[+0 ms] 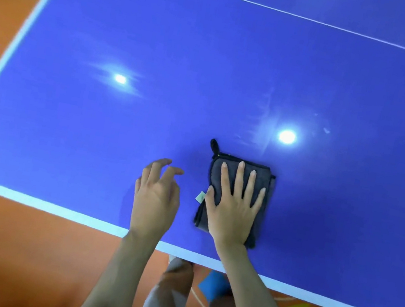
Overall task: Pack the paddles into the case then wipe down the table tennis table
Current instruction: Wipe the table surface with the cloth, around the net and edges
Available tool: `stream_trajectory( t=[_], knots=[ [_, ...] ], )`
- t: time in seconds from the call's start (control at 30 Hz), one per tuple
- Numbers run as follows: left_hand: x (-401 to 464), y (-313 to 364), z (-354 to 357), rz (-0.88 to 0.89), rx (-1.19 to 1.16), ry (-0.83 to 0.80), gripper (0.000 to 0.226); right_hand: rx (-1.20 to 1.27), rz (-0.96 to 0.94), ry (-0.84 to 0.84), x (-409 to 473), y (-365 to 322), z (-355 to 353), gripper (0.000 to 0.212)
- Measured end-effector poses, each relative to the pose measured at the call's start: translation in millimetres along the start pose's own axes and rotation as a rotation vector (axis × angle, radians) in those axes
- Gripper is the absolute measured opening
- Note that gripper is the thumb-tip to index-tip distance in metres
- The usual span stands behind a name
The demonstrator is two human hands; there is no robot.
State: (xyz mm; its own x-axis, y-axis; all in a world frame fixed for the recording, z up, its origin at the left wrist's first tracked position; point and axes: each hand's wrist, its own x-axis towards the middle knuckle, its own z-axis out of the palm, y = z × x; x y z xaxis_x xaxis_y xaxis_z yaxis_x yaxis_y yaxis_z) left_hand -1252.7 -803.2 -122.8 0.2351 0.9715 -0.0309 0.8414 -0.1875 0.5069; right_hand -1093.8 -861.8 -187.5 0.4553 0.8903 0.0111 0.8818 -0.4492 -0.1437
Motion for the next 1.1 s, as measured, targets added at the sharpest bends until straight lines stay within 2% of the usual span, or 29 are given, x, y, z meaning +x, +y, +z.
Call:
stream_trajectory(
  t=[0.23, 0.57, 0.8, 1.1],
  knots=[
    [9, 0, 2, 0.068, -0.029, -0.021, 0.031, -0.010, -0.037, 0.045, 36, 5, -1, 0.063],
    [25, 45, 32, 0.166, -0.040, -0.080, 0.031, 0.027, -0.065, 0.050, 71, 51, -6, 0.064],
    [29, 109, 72, 0.217, -0.044, -0.114, 0.031, 0.017, -0.007, 0.035, 83, 145, -22, 0.064],
    [25, 237, 156, 0.265, -0.033, -0.173, 0.029, -0.014, 0.054, -0.012, 92, 316, -47, 0.066]
  ],
)
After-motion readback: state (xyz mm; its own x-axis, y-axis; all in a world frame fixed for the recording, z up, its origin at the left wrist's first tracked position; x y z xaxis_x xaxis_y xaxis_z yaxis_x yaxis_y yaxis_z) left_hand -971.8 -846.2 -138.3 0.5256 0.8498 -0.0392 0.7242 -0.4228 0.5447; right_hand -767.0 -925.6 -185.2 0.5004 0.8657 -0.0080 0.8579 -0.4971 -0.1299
